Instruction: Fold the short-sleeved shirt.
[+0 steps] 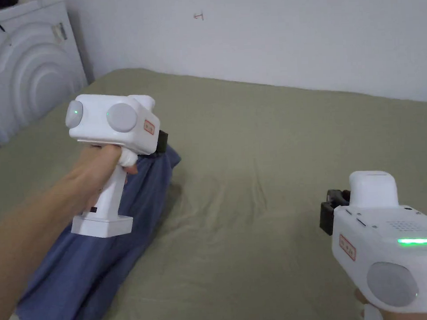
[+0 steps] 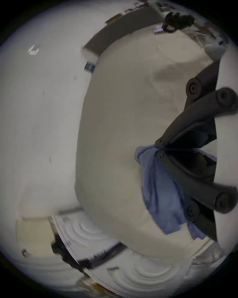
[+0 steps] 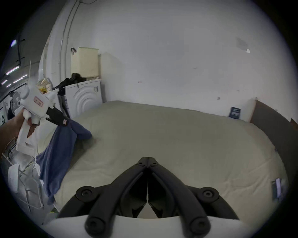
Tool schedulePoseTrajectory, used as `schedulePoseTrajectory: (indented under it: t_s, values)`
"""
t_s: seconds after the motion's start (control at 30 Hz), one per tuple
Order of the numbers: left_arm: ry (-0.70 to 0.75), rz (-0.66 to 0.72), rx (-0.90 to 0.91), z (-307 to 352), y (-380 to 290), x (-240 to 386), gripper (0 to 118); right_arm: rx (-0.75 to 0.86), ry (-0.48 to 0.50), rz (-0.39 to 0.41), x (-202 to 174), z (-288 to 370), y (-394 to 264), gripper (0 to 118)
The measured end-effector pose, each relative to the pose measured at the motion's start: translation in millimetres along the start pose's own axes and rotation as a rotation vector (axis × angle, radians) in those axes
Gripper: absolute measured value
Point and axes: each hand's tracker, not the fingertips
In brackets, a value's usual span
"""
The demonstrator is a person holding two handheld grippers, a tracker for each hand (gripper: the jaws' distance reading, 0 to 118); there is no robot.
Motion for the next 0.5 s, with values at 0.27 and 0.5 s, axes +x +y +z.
schedulePoseTrajectory:
  t_s: [0.27,0.5]
  values:
    - [-0.331,-0.26,0.041,-4,13,218,0,-0.037,-0.2,-0.083,106,57,-35,0]
    - [-0.56,-0.358,-0.083,-57,-28,368,0,-0.079,-0.321,-0.157,173,71,-63,1]
